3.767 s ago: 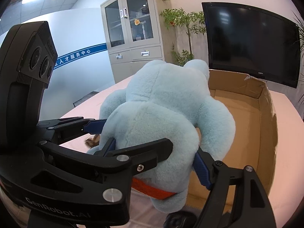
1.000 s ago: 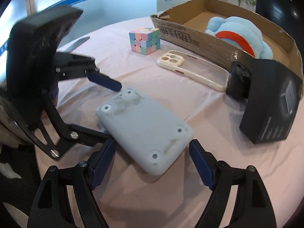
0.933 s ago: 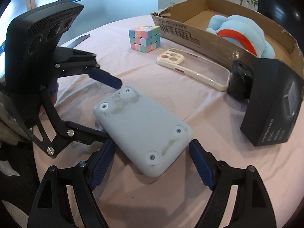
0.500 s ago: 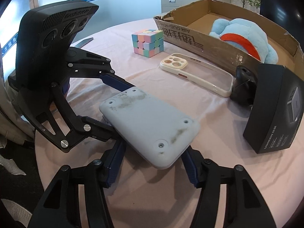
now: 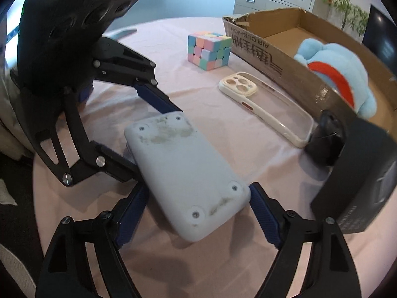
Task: Organize objects
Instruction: 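Grasp the white power bank with the right gripper and lift it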
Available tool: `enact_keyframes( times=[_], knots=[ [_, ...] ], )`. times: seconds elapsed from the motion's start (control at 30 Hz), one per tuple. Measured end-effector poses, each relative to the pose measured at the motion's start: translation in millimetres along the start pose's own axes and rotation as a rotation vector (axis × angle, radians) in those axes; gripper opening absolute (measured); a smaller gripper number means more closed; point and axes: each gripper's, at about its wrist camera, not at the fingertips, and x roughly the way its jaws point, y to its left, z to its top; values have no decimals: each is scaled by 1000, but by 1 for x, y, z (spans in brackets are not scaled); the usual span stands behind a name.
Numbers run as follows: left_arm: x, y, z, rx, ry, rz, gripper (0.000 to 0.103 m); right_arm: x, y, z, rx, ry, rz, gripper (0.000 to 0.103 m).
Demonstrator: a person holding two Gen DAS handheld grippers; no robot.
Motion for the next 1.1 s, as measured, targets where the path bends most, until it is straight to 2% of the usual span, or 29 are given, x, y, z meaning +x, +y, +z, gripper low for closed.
enact_keyframes(
  times=[0.13,0.23,0.73,1.1],
  knots=[
    [-5,-5,-2,7,-2,3,67,-3,-1,-2,9,-9,-6,68],
    [-11,-6,-3,3,-14,-15,67,-4,-1,-5,23,-9,5,64],
    [-33,2,5,-1,-60,-10,67,-19,1,7,-23,-24,-41,60],
    [-56,15,23,4,-111,19,67,-37,-8,35,-86,-53,-92,59]
  ],
)
